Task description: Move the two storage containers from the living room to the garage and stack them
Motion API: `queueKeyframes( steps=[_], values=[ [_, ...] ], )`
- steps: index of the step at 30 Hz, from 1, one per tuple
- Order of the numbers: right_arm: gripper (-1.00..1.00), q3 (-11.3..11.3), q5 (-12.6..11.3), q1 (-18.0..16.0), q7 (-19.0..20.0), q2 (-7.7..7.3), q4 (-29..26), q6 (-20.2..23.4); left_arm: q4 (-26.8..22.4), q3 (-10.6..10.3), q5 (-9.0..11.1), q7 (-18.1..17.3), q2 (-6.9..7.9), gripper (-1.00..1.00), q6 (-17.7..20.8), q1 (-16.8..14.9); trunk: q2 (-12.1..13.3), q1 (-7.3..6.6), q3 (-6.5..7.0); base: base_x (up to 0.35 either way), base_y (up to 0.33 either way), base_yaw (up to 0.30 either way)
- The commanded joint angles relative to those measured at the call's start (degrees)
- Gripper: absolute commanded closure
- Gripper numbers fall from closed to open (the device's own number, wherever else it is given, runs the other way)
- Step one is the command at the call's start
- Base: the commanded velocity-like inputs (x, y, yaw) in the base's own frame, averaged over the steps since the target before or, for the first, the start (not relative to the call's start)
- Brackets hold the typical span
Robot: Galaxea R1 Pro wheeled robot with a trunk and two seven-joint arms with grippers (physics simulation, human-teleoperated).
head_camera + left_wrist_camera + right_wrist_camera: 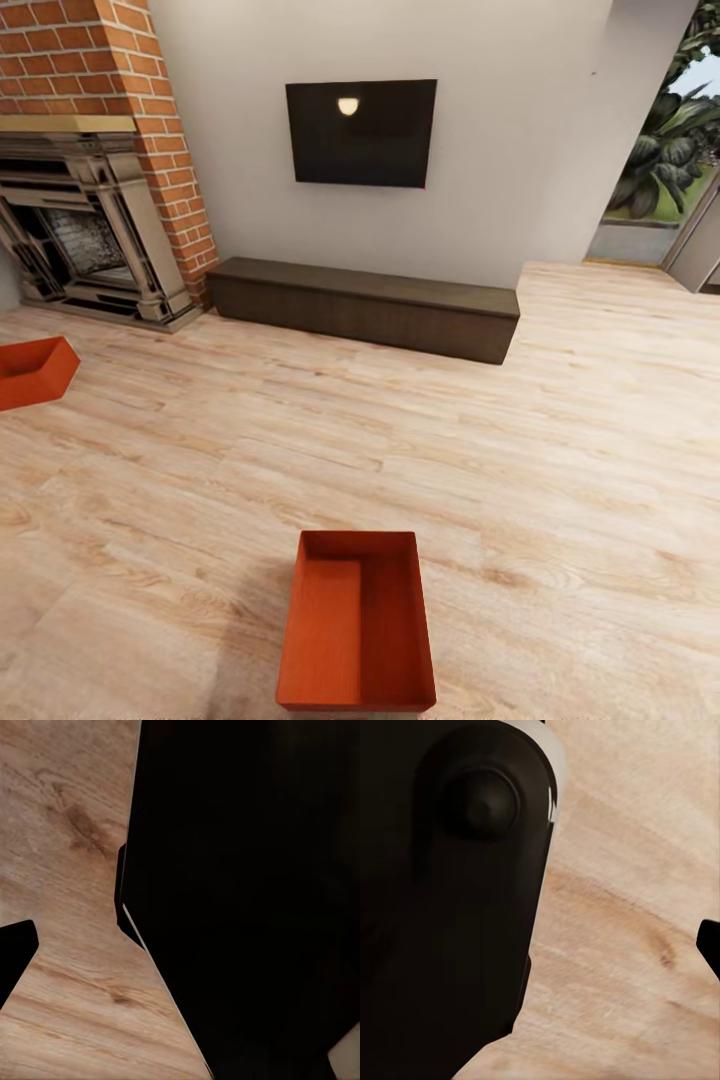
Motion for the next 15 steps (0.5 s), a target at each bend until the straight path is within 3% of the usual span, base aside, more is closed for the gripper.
queueKeyframes(
  steps=[1, 15],
  values=[
    [-1.00, 0.5, -0.5, 0.0, 0.0, 0.03, 0.2, -0.3, -0.1, -0.1, 0.4, 0.0, -0.01, -1.00, 0.0, 0.0, 0.0, 0.00, -0.13, 0.000, 0.000, 0.000],
    [-1.00, 0.4, -0.5, 0.0, 0.0, 0.02, 0.1, -0.3, -0.1, -0.1, 0.4, 0.0, -0.01, -1.00, 0.0, 0.0, 0.0, 0.00, -1.40, 0.000, 0.000, 0.000]
  ],
)
